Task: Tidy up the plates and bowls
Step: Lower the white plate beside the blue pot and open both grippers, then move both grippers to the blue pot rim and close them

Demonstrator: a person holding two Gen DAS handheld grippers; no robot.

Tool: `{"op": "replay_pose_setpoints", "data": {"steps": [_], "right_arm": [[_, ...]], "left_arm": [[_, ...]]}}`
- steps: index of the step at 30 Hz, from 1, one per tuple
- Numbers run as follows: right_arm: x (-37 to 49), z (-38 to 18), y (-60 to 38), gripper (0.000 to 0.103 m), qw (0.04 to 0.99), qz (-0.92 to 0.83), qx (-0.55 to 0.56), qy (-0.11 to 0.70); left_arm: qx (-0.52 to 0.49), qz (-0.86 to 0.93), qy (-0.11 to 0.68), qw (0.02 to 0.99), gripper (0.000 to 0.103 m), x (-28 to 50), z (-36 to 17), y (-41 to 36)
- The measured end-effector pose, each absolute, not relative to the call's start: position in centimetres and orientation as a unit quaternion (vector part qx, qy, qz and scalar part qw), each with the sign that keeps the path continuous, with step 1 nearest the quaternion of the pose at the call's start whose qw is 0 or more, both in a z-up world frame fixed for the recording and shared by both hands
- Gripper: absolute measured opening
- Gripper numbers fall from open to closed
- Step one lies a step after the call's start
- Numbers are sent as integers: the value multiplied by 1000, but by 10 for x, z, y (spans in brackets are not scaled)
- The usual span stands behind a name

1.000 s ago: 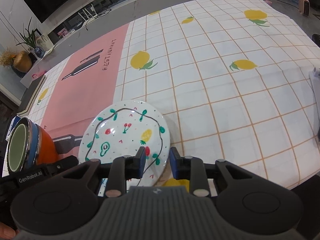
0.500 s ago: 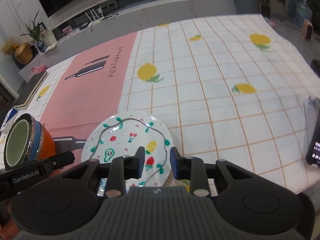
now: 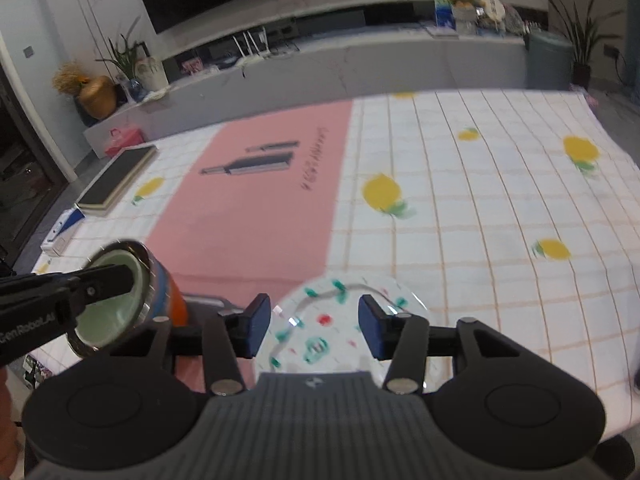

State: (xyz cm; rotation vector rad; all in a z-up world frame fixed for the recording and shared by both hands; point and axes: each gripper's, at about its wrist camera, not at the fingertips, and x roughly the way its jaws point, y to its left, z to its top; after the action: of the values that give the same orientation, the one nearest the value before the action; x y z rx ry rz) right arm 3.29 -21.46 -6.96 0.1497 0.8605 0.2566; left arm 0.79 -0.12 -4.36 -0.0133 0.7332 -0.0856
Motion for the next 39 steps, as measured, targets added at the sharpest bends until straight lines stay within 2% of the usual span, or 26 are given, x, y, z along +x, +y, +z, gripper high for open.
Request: {"op": "replay_pose_setpoints", "data": {"steps": [2, 7, 13, 16, 20, 23, 29, 39], "right_arm": [[34, -62, -205, 70, 905, 109, 67, 405], [41, -48, -181, 69, 906, 133, 77, 395], [47, -41, -145, 70, 909, 140, 76, 384], [51, -43, -128, 70, 902, 152, 80, 396], [64, -55, -107, 71, 876, 162, 88, 446], [71, -68, -93, 76, 856, 155, 87, 486], [86, -94, -79, 79, 807, 157, 111, 558], [96, -122, -77, 70, 769, 161, 154, 599]], "left_arm": [[3, -23, 347, 938, 11, 6, -38, 7], [0, 17, 337, 941, 16, 7, -30, 40], [-7, 49, 335, 941, 37, 6, -30, 78], [-3, 57, 344, 937, 44, 5, -35, 92], [-58, 44, 378, 923, 49, 11, -48, 110], [-108, 36, 405, 907, 51, 16, -59, 124], [-179, 27, 452, 873, 54, 28, -83, 142], [-237, 20, 486, 841, 54, 40, -116, 149]]}}
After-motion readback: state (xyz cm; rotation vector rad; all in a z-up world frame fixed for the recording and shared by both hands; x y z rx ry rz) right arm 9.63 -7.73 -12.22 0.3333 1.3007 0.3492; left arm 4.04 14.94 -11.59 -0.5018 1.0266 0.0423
